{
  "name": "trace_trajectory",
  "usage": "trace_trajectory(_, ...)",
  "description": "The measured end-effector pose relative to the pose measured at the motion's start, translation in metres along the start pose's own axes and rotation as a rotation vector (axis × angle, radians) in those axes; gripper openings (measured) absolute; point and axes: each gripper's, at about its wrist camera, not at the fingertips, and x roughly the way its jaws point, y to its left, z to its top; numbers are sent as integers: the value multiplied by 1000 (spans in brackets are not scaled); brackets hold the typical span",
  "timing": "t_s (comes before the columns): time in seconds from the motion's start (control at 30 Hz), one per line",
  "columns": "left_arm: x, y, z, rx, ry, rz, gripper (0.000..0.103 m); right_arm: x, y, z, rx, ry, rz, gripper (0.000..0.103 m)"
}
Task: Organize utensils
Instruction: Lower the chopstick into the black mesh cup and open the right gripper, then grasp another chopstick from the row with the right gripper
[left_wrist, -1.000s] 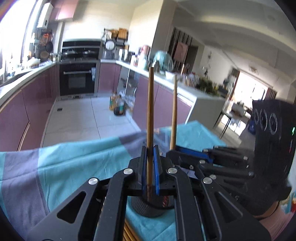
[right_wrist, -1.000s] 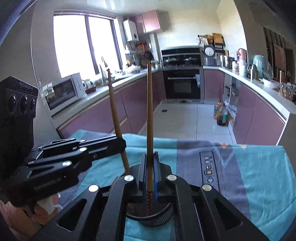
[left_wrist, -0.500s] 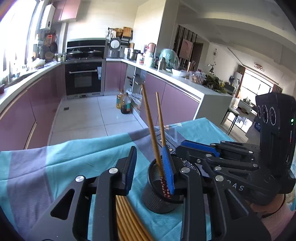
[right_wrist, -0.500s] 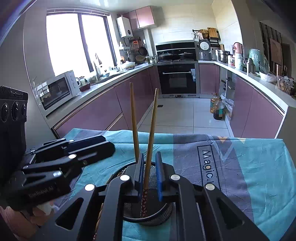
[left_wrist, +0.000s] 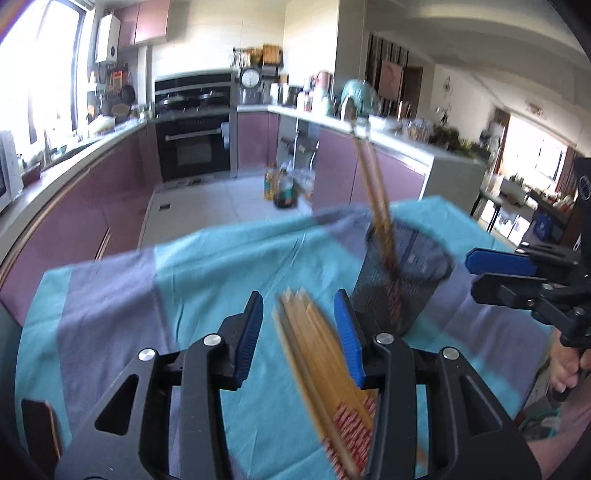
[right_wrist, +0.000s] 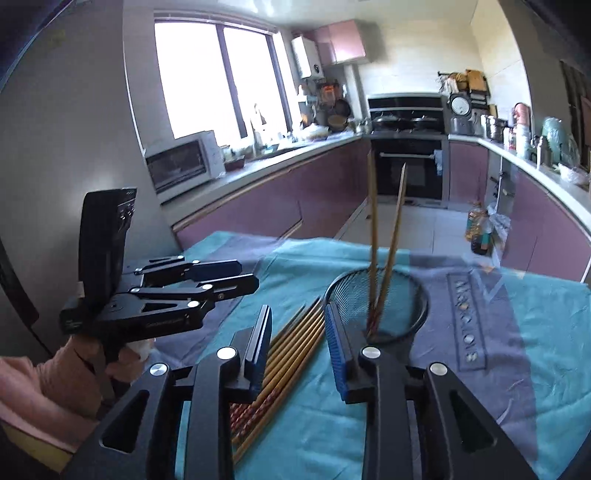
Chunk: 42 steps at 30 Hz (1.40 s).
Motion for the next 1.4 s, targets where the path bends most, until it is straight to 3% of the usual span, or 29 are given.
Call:
trace_trajectory(0.2,13,18,-45,-32,112,-4,39,45,0,-27,66,151,6,28)
trace_trajectory(0.33,25,13,-59,-47,151,-7,38,63,-1,-39,107,199,1,28)
trace_trajectory(1.2,56,1,-74,-26,227,-17,32,93,16,-46,63,272,-99,27)
trace_trajectory(1.4,57,0,-73,-11,235,-12,27,91,16,-44,37,284,-139,25)
